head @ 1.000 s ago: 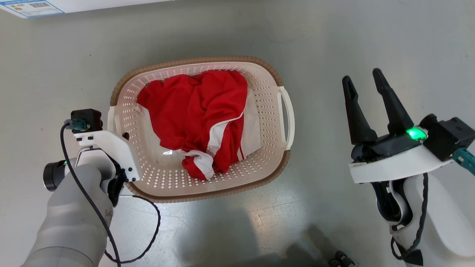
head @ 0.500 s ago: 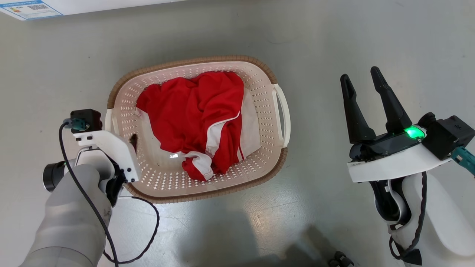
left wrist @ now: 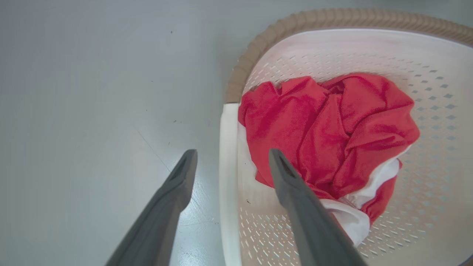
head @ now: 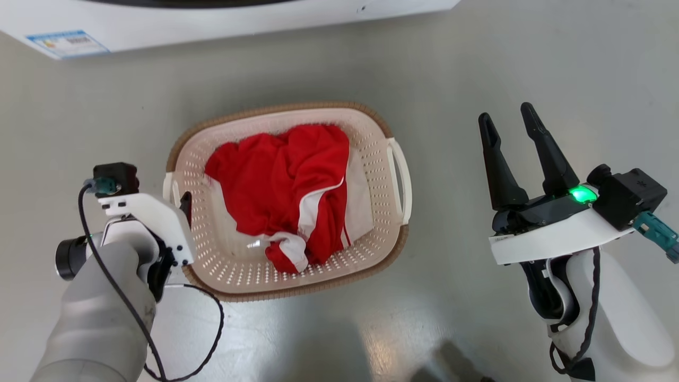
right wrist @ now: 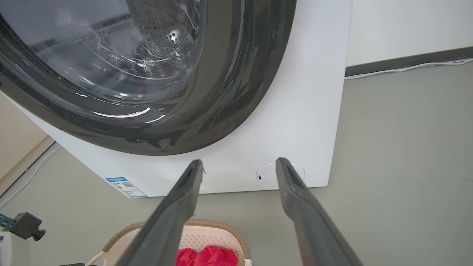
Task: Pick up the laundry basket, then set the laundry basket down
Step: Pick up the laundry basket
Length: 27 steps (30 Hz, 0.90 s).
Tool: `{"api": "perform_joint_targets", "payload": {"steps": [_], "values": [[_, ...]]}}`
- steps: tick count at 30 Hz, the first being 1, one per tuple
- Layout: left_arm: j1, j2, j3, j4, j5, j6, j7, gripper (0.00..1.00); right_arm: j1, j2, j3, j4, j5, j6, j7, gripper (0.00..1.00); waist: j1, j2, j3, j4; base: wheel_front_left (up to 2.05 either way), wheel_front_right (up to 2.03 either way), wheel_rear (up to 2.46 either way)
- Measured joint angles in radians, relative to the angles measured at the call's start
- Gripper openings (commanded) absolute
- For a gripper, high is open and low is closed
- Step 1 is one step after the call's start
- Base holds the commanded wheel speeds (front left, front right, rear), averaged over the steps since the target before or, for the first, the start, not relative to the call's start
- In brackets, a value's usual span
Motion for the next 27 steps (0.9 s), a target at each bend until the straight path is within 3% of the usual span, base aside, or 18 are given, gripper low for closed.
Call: {"api": "perform_joint_targets", "payload": {"steps": [10, 16, 27], "values": [[0.089, 0.012, -0.009, -0.003, -0.004, -0.011, -0.155, 1.00, 0.018, 0.013, 0.017, 0.039, 0.008, 0.000, 0.000, 1.00, 0.0000, 0.0000, -0.166, -0.006, 0.00, 0.00, 0.00], [0.176, 0.009, -0.013, -0.048, -0.005, -0.021, -0.189, 1.00, 0.081, 0.021, 0.022, 0.063, 0.016, 0.000, 0.000, 1.00, 0.0000, 0.0000, -0.286, 0.000, 0.00, 0.00, 0.00], [0.377, 0.003, 0.024, -0.389, 0.039, 0.000, -0.192, 1.00, 0.177, 0.012, -0.025, 0.067, 0.016, 0.000, 0.000, 1.00, 0.0001, 0.0000, -0.482, 0.048, 0.00, 0.00, 0.00]]}}
